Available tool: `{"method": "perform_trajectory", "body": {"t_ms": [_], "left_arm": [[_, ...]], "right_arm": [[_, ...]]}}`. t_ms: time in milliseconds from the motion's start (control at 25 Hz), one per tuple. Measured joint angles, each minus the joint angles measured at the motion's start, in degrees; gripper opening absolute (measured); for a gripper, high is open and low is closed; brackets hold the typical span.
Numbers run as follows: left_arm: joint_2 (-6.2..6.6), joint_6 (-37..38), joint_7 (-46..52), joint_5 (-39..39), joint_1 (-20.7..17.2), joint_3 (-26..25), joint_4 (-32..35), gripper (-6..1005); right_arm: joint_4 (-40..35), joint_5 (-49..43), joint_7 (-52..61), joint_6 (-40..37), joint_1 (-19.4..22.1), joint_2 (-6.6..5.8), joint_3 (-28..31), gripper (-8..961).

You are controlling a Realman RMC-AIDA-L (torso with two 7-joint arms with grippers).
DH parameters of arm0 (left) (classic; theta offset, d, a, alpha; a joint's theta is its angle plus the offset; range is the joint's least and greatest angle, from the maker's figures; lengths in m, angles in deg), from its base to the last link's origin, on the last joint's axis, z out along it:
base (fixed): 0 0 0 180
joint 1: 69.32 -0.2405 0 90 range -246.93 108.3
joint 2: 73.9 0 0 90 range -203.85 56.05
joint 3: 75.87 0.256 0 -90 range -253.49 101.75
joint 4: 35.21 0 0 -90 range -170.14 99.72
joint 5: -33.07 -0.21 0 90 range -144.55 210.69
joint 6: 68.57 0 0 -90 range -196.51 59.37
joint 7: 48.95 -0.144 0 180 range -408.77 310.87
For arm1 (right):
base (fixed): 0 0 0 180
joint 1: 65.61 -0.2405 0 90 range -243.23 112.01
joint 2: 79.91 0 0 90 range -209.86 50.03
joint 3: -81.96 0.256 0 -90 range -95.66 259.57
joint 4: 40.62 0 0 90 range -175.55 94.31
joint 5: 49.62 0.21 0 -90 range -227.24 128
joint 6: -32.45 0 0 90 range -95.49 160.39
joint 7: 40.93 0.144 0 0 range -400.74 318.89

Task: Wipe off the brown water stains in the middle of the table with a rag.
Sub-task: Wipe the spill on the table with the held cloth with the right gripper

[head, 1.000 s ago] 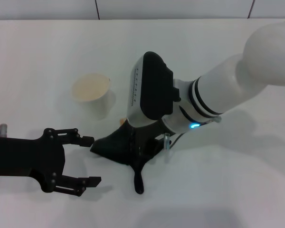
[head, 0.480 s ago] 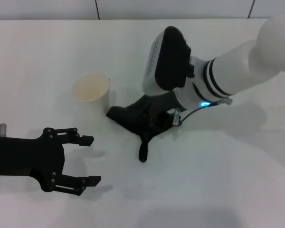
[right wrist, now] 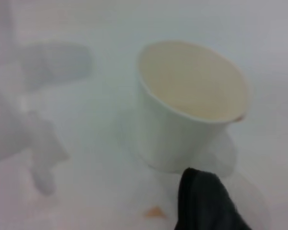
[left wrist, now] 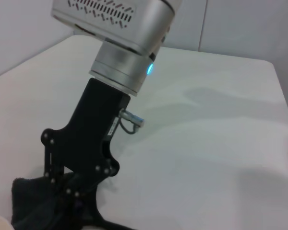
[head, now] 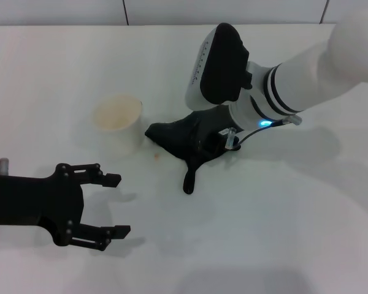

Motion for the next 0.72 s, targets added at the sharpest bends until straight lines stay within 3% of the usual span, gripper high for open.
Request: {"method": "perform_trajectory", "body": {"t_ms": [400, 720], "left_arm": [[0.00, -0.1, 0.0, 0.0, 0.6, -0.1, -0.2, 891], [0.00, -0.1, -0.1, 0.9, 0.7, -0.1, -0.3, 891]], "right_arm": [[-5.1, 0.6, 0.0, -6.7, 0.0, -0.01, -3.4, 71], [-6.2, 0.7, 0.0, -7.6, -0.1, 0.00, -4.9, 71]]}}
